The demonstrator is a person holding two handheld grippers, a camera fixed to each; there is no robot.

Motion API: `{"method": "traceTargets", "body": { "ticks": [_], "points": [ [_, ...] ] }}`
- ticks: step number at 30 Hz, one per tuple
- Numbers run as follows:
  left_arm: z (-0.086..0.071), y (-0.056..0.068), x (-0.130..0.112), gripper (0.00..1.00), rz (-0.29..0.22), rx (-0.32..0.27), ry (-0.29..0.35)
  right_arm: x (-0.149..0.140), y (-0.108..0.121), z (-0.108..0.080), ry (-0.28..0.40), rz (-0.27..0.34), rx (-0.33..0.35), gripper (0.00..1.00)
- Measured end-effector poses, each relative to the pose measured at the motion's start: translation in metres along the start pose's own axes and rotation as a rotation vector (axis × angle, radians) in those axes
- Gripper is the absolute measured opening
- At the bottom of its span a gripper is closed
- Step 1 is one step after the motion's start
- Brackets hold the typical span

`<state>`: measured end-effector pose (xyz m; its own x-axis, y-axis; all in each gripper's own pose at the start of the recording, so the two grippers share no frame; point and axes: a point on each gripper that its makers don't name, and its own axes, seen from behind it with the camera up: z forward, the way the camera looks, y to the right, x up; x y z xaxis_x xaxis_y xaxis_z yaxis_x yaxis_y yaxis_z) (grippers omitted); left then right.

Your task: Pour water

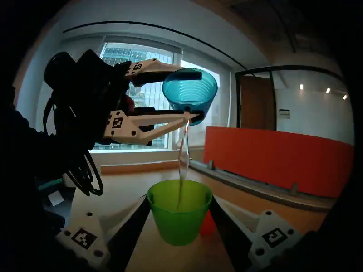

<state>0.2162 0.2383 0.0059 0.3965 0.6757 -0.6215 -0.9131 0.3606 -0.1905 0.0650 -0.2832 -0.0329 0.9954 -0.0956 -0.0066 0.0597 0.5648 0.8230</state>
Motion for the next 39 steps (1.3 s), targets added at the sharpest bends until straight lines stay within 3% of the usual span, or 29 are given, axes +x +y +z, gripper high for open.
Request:
{"method": "traceTargets", "body": {
  "ticks": [39],
  "points": [
    [-0.003,-0.013,0.011,0.86,0.171,0.019,0.012,0.001,0.004,-0.002,0.005,-0.003,-0.006,0.91]
  ]
}}
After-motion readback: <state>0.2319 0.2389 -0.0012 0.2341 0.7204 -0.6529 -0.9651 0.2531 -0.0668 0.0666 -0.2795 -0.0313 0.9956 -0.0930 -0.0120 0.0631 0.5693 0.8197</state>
